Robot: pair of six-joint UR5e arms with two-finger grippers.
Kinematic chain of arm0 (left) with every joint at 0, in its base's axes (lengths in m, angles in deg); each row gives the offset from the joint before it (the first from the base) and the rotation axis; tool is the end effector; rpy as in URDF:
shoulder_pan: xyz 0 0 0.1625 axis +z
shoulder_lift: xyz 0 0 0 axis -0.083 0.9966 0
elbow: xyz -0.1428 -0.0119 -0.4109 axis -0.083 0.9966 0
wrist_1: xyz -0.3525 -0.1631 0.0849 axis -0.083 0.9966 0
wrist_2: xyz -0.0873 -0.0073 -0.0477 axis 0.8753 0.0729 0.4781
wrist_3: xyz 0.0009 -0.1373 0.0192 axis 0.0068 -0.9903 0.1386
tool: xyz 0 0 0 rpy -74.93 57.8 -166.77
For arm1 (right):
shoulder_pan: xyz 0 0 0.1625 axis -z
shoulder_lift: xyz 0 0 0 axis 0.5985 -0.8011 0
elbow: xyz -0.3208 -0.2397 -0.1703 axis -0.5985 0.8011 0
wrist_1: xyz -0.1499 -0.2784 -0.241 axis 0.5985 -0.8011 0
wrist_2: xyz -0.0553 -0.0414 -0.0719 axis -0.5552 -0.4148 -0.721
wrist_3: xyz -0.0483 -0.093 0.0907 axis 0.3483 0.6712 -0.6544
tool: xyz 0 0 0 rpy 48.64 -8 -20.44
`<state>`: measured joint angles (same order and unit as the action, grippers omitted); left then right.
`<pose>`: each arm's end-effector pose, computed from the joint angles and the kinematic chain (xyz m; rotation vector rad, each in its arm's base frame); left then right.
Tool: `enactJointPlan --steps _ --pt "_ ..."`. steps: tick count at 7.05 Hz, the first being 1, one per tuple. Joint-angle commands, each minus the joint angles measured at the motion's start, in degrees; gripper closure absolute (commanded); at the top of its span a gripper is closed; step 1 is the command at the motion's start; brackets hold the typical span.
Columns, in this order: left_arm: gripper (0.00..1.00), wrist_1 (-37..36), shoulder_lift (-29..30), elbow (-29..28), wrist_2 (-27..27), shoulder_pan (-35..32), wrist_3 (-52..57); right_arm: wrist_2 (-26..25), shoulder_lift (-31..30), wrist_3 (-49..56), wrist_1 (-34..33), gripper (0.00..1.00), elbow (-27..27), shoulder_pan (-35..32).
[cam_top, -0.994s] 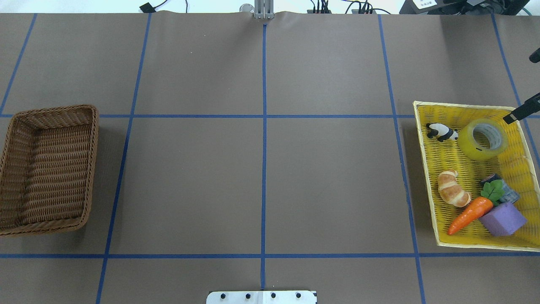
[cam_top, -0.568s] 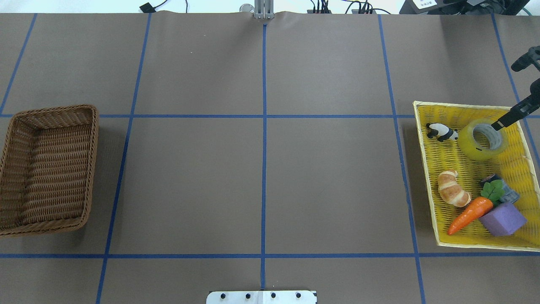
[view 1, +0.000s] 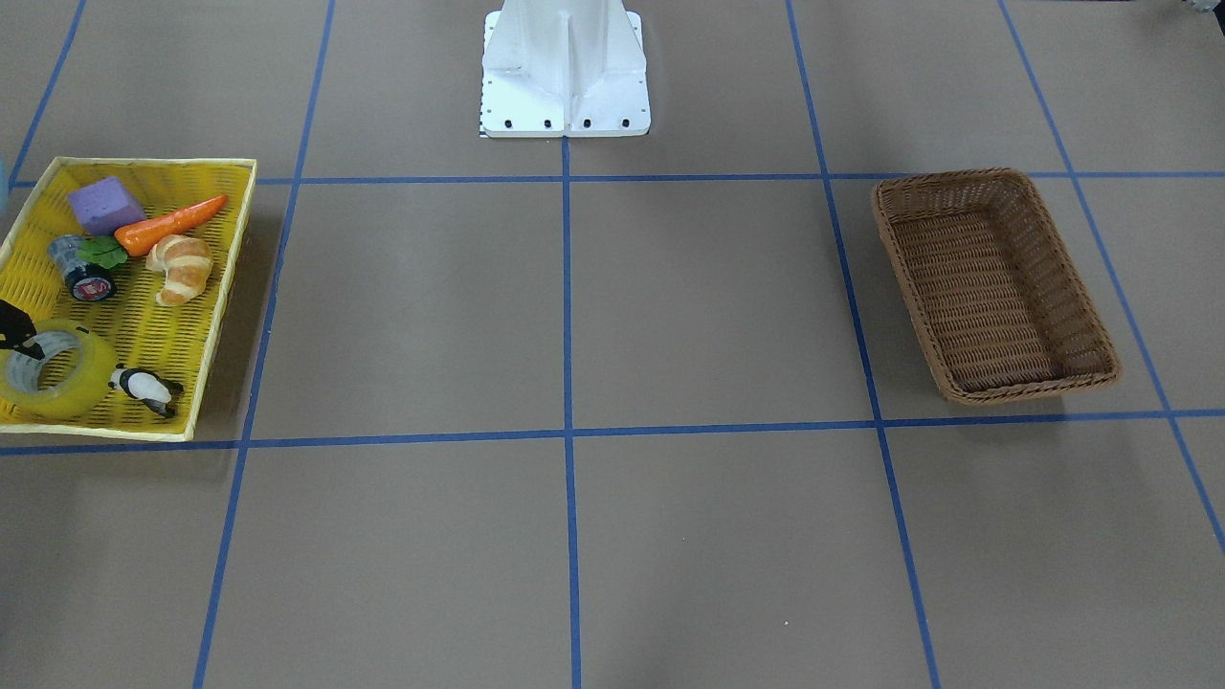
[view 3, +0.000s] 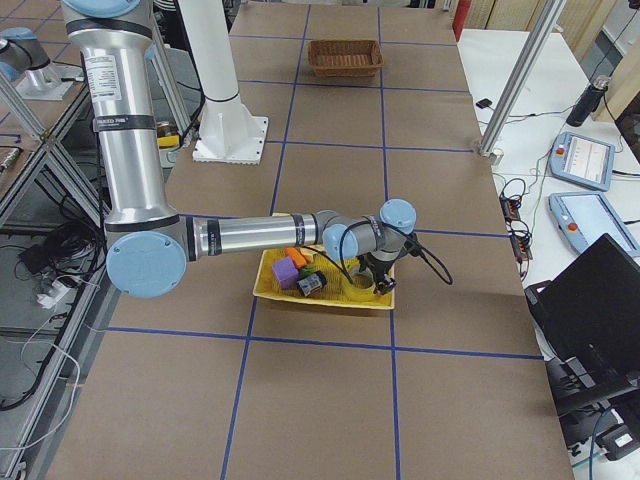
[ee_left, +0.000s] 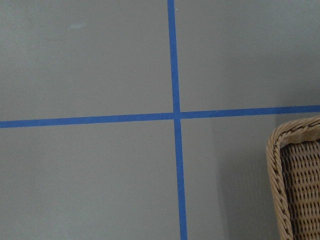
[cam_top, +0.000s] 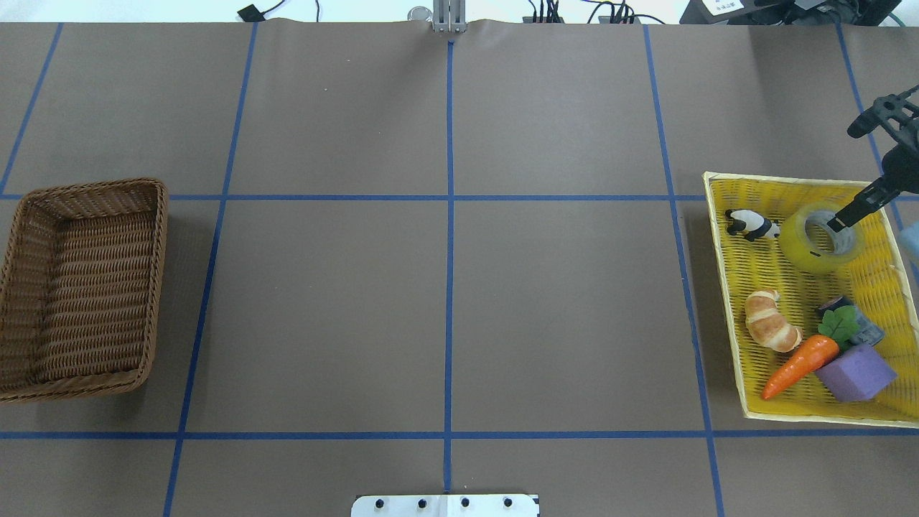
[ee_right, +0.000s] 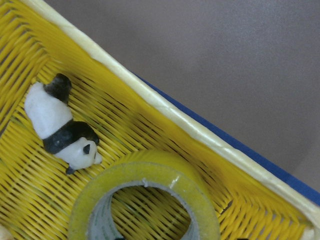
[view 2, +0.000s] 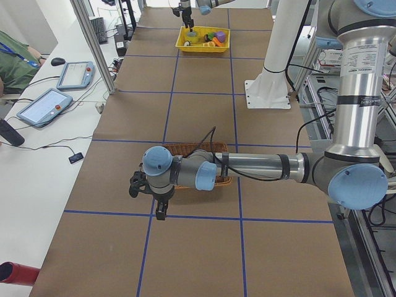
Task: Move tape to another basket
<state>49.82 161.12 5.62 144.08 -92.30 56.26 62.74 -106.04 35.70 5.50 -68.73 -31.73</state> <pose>-0.0142 -0.4907 0.6819 0.0885 0.7902 0.0309 -0.1658 -0.5243 0.6492 0.1462 -0.7901 -0.5746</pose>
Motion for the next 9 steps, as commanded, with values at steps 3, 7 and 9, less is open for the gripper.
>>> enactJointPlan --steps 3,7,9 --pt "0.01 0.28 0.09 -0.11 0.0 0.0 -0.04 -0.89 0.48 0.11 -0.08 0.24 1.79 0.12" --pt "0.01 0.28 0.26 -0.11 0.0 0.0 -0.04 -2.03 0.3 0.11 0.01 0.4 2.85 0.2" --pt "0.01 0.37 0.26 -0.02 0.0 0.0 -0.04 -2.03 0.39 0.03 -0.08 0.39 3.2 0.47"
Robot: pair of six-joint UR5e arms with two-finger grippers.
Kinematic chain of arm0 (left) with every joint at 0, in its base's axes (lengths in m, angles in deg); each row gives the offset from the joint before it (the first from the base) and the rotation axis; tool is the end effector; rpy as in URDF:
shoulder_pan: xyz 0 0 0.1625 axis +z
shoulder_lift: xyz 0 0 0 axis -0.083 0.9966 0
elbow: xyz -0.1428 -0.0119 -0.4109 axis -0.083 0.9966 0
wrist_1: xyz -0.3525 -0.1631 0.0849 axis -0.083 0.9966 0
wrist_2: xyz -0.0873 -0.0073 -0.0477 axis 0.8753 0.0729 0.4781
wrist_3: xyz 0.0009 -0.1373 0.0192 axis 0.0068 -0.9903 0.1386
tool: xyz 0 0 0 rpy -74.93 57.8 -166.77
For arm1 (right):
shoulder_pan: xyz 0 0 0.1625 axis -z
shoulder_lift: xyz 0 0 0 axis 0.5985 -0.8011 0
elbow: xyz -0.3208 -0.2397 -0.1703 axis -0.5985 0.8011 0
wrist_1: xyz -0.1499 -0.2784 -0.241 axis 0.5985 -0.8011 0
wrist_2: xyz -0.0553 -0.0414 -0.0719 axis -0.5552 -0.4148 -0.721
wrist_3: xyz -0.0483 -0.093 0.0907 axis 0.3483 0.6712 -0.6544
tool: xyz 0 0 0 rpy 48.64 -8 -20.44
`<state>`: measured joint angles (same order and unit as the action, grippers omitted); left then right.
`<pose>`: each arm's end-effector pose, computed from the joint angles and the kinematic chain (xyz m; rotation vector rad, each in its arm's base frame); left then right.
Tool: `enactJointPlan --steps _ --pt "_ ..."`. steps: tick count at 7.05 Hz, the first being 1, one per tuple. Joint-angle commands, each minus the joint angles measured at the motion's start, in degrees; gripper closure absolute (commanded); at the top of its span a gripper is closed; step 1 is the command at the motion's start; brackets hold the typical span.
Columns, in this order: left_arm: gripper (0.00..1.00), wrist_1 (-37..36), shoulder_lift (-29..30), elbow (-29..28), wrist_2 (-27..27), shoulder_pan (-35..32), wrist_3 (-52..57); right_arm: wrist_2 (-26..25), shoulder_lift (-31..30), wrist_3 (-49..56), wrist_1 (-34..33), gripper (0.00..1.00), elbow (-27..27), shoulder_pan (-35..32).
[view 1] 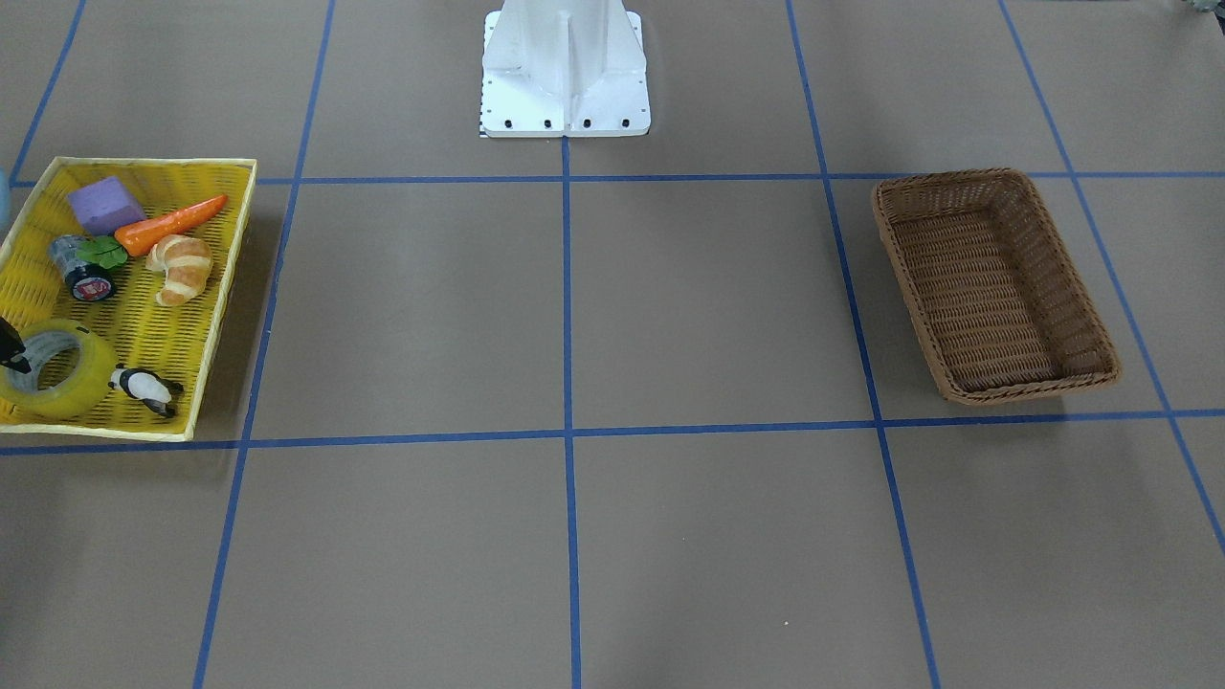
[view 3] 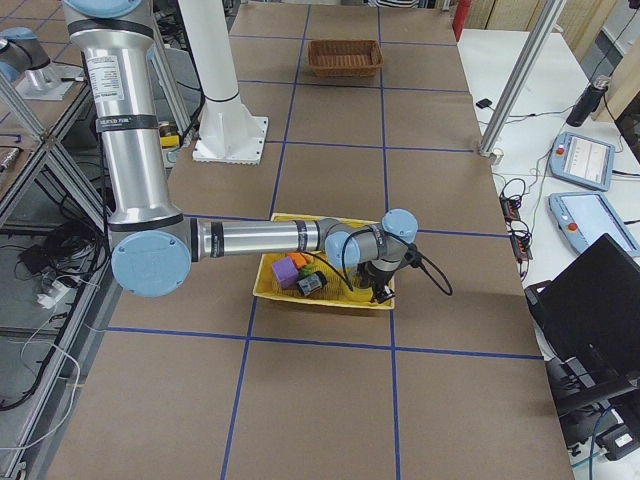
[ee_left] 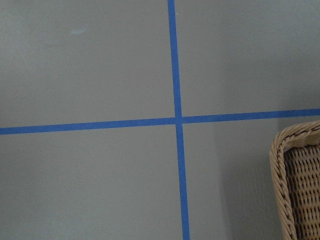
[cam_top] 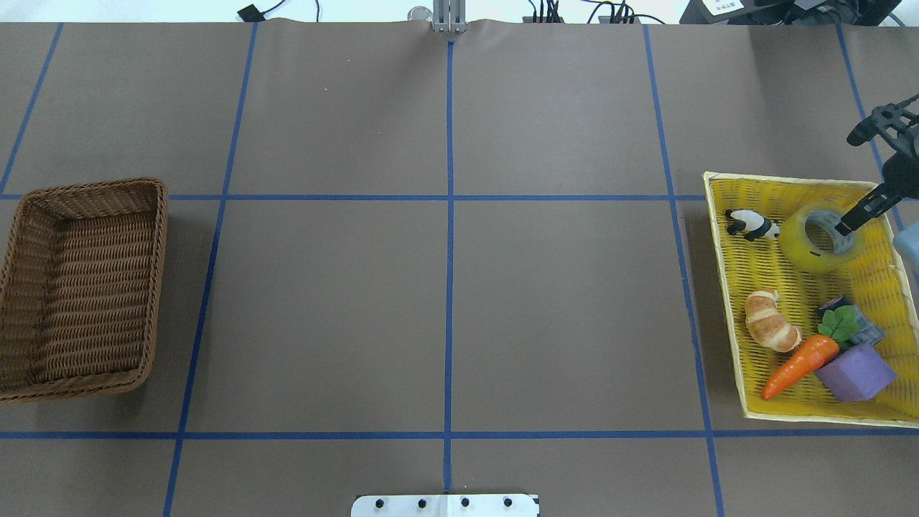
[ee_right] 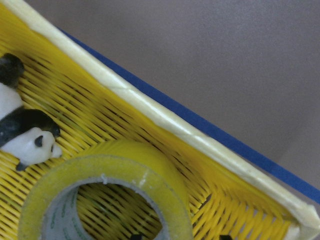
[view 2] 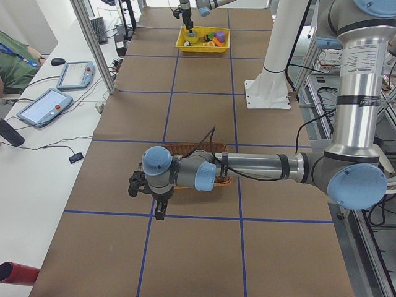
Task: Move tape to another basket
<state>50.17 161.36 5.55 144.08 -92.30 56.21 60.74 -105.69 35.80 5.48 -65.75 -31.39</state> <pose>-0.0141 -0.4933 0.6798 0.0968 0.7906 0.0337 -0.1657 -0.5249 0.6748 0.1053 -0.7509 -0.5638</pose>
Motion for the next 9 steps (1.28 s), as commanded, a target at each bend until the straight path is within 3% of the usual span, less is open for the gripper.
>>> enactJointPlan --steps 1,2,4,5,7,9 --pt "0.01 0.03 0.11 0.22 0.0 0.0 -0.09 0.06 0.03 -0.07 -0.06 0.39 0.31 0.57" --pt "0.01 0.03 0.02 0.3 0.09 0.0 -0.09 0.06 0.03 -0.07 0.03 0.42 0.31 0.57" --pt "0.01 0.03 0.02 0.22 0.09 0.0 -0.09 0.06 0.03 0.19 0.12 0.89 0.22 0.57" --pt "0.01 0.03 0.02 0.22 0.0 0.0 -0.09 0.14 0.03 0.8 0.12 1.0 -0.04 0.57" --pt "0.01 0.03 0.02 0.13 0.09 0.0 0.0 0.93 0.03 0.55 0.03 1.0 -2.4 0.57" --pt "0.01 0.11 0.11 0.13 0.0 0.0 -0.09 8.37 0.12 -0.33 -0.06 1.0 -6.0 0.13"
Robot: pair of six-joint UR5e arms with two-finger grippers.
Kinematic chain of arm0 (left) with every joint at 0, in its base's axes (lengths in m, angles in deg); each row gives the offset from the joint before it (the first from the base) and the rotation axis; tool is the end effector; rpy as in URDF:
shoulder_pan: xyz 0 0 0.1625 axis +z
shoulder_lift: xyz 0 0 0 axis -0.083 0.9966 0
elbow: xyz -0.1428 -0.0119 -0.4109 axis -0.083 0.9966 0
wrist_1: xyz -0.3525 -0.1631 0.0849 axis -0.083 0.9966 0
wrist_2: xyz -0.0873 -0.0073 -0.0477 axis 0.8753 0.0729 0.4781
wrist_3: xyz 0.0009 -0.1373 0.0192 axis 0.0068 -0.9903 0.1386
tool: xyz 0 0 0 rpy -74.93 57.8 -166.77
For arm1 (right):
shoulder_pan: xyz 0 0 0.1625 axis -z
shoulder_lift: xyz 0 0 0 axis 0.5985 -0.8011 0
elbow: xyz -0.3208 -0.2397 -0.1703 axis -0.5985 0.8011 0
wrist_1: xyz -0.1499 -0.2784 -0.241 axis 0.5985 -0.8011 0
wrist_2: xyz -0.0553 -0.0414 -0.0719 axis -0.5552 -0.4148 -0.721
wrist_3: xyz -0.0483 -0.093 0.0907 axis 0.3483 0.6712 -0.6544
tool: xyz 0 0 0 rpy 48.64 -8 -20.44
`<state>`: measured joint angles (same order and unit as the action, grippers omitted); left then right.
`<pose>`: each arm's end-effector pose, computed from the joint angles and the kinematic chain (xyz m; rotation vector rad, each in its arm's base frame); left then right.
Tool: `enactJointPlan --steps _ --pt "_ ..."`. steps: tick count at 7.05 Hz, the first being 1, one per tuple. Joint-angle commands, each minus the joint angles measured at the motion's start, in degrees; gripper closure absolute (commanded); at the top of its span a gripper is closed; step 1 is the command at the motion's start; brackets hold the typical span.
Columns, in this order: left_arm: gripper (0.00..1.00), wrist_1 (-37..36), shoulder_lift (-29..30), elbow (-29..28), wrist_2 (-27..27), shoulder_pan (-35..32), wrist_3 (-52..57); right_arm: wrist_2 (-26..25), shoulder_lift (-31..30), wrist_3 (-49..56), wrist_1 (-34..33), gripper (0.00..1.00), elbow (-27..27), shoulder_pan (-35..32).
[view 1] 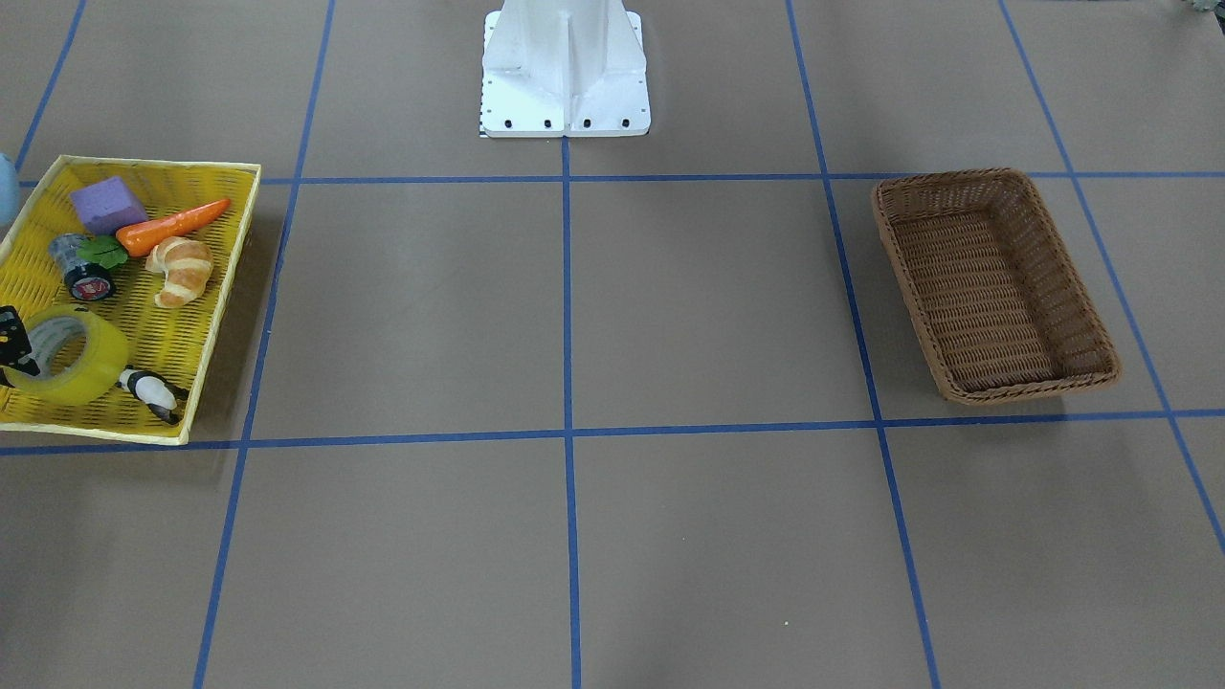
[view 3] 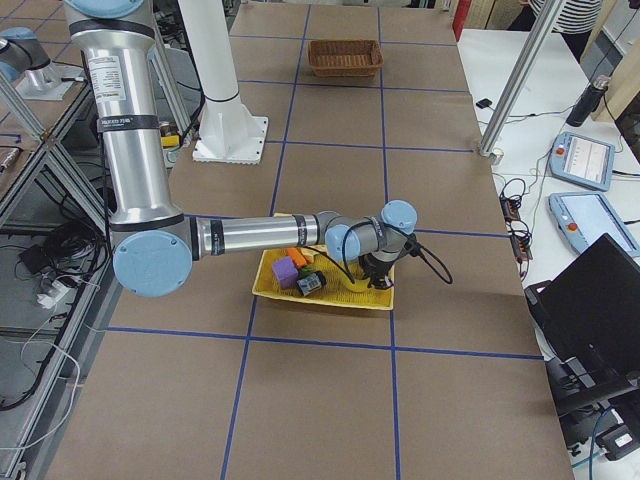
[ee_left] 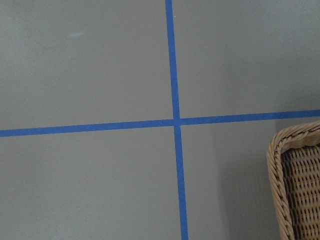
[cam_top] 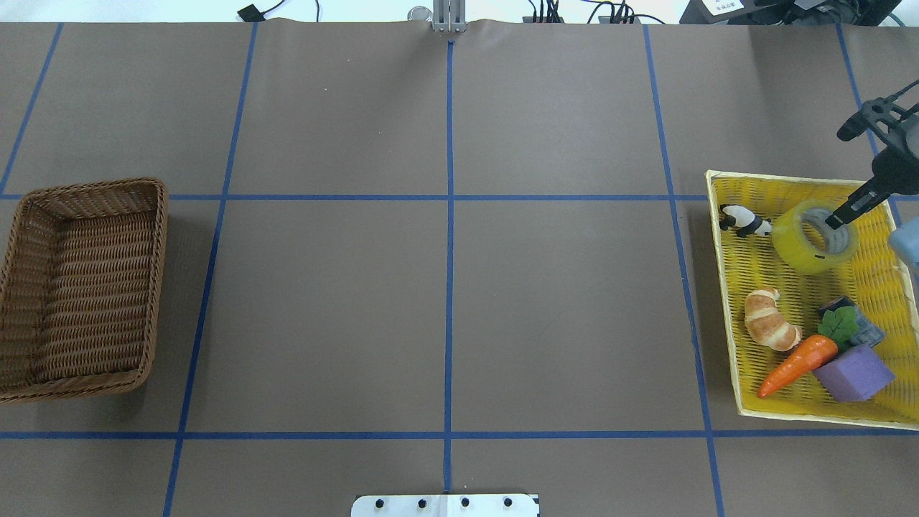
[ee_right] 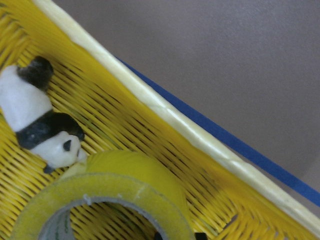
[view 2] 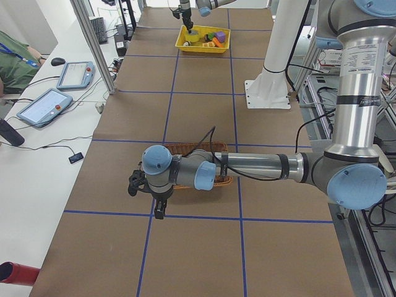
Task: Move tape to another basket
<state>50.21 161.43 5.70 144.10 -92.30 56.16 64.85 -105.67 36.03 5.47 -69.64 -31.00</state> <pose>-0.0140 -0.4942 0.6778 0.1007 0.7911 0.0347 -0.1769 -0.5235 0.6344 0.1587 -0.8303 -0.6024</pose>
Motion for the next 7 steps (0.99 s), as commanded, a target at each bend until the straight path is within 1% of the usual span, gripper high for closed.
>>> enactJointPlan --steps 1,4,5,6,7 --pt "0.01 0.42 0.39 0.16 -0.02 0.0 0.06 5.77 0.27 -1.52 -0.13 1.0 -4.22 -0.35" --pt "0.01 2.62 2.14 0.25 -0.02 0.09 0.06 6.75 2.03 -17.73 0.21 1.0 -13.52 -0.09" --pt "0.01 5.58 2.15 -0.01 -0.11 0.17 -0.12 7.45 3.77 -25.62 4.13 1.0 -14.6 0.17" --pt "0.02 10.22 2.06 -0.97 -0.2 0.78 -1.42 8.24 5.18 -37.97 12.44 1.0 -14.87 1.92" --pt "0.02 18.36 2.15 -1.77 -0.37 1.14 -6.83 7.29 5.46 -50.27 22.35 1.0 -14.61 4.98"
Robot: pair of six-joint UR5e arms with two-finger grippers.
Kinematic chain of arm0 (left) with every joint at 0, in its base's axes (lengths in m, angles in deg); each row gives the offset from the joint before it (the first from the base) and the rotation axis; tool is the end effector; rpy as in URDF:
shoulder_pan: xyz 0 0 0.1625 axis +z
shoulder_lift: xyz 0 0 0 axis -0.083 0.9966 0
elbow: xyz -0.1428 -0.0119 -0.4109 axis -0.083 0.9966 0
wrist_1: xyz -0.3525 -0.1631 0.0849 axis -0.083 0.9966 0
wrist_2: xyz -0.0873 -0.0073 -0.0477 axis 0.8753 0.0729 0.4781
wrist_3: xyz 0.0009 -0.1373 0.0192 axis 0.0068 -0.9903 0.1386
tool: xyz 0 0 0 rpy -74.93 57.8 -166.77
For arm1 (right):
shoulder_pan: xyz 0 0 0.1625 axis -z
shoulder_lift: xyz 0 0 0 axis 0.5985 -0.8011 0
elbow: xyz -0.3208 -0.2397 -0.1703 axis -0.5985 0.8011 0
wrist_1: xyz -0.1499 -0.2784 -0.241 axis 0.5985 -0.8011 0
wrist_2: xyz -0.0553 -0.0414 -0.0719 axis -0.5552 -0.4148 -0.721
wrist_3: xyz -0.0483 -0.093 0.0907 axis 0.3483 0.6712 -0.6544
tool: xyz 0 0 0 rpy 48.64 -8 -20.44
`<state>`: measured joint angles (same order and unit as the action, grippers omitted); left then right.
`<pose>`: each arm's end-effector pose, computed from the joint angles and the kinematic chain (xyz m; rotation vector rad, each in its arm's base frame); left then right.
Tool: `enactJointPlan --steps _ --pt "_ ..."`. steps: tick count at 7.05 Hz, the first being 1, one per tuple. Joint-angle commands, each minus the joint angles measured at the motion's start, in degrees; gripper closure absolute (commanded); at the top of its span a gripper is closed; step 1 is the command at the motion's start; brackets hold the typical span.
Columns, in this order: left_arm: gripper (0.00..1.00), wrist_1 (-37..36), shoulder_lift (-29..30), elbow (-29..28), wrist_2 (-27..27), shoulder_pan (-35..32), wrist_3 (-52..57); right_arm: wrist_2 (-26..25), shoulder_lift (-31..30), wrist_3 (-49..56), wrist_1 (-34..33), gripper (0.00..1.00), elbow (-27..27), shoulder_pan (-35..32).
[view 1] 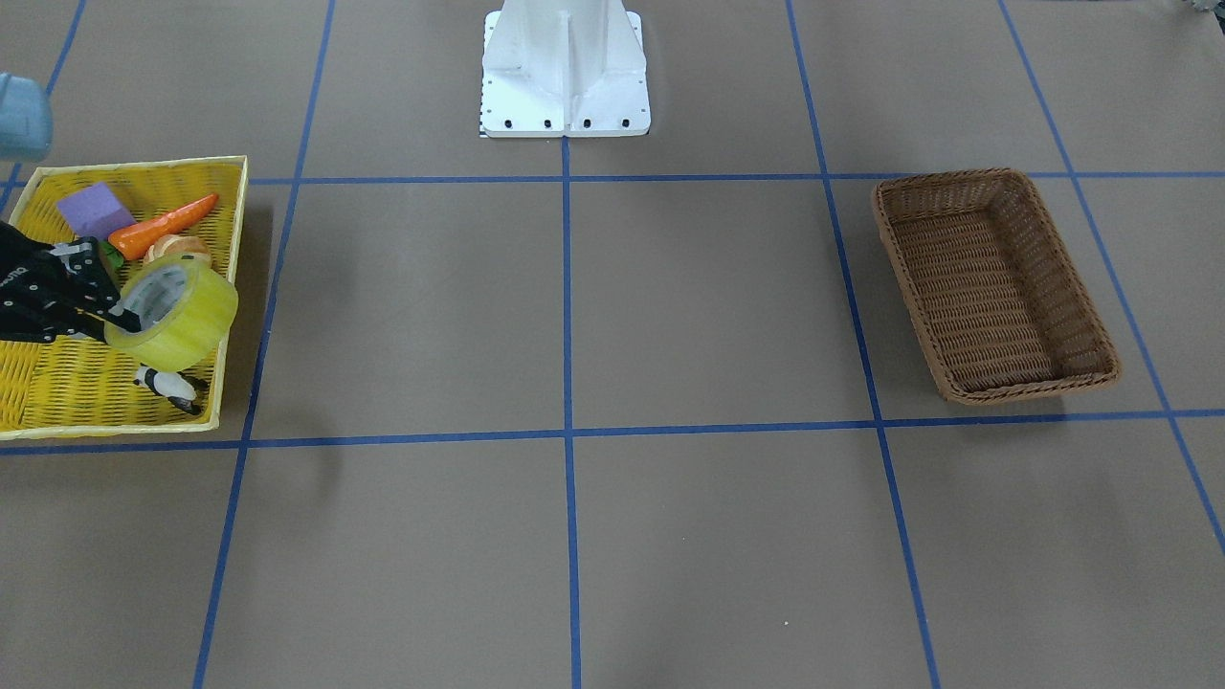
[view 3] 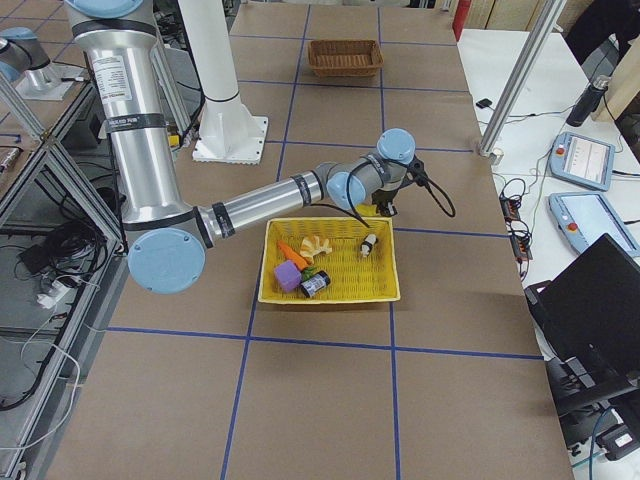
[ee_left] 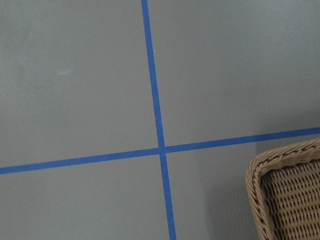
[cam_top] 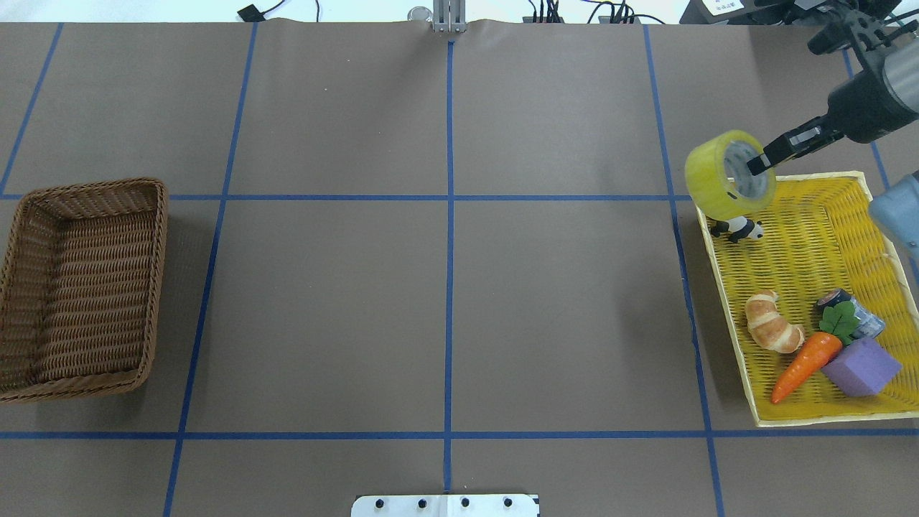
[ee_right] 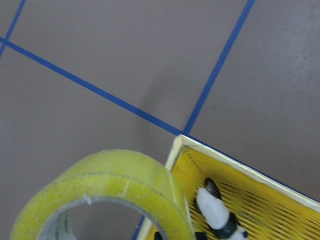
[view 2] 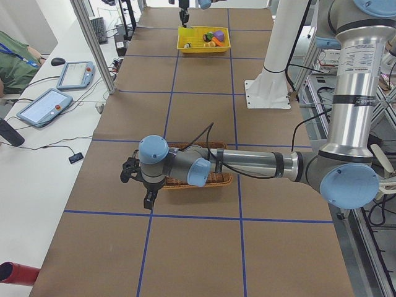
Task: Move tape to another basket
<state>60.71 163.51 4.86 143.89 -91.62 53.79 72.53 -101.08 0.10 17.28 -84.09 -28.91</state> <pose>-0.0069 -0.5243 0.6447 0.2740 0.7987 0.0870 -0.2118 -0.5226 0.4263 0.2848 -1.1161 -0.3184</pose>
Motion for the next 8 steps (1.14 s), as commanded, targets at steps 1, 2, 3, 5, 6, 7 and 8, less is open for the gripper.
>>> enactJointPlan --steps 1,2,3,5,6,7,8 --pt "0.02 16.55 0.07 -1.19 -0.43 3.17 -14.18 -3.53 0.96 -24.21 18.48 1.0 -0.24 4.93" --pt "0.02 23.69 0.59 -1.19 -0.52 6.06 -25.67 -4.43 0.96 -31.27 24.39 1.0 0.11 6.43" --pt "0.02 28.81 2.42 -0.93 -0.35 8.27 -37.1 -5.13 1.4 -36.56 28.62 1.0 0.37 7.92" --pt "0.02 41.62 5.5 -1.1 -0.43 13.11 -60.57 -9.59 2.89 -46.93 35.92 1.0 0.11 11.43" --pt "0.02 44.3 7.26 -0.85 0.0 14.43 -71.47 -12.14 2.9 -52.55 42.83 1.0 0.72 14.32" --pt "0.02 45.2 9.62 -0.23 0.18 16.18 -81.67 -12.95 3.51 -58.18 46.47 1.0 0.73 15.31" --pt "0.02 52.34 10.6 0.03 0.09 18.29 -92.91 -12.96 4.82 -61.71 47.55 1.0 0.03 15.67"
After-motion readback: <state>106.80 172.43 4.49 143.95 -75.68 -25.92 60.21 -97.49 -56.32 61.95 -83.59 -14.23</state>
